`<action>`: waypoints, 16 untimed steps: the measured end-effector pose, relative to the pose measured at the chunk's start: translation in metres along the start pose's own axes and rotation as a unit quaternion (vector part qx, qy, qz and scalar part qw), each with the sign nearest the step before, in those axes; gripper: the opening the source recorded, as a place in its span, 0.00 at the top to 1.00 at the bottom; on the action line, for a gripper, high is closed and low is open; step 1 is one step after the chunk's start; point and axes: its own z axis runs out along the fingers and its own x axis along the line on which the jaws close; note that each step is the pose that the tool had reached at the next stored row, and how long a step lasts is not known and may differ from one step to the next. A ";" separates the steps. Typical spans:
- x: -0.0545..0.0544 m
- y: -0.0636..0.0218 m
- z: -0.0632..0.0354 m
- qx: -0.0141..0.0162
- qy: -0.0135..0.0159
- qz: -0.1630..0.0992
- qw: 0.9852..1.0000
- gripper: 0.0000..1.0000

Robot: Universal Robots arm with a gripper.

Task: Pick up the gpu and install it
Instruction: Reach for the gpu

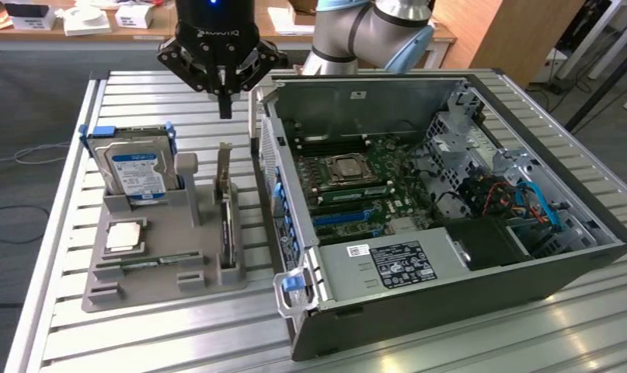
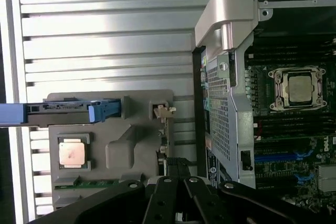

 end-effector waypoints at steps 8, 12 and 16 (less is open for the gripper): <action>0.001 -0.0144 -0.0007 0.000 0.000 0.000 1.000 0.89; 0.001 -0.0239 -0.0010 0.000 0.000 0.000 1.000 0.89; 0.002 -0.0331 -0.0015 0.000 0.000 0.000 1.000 0.89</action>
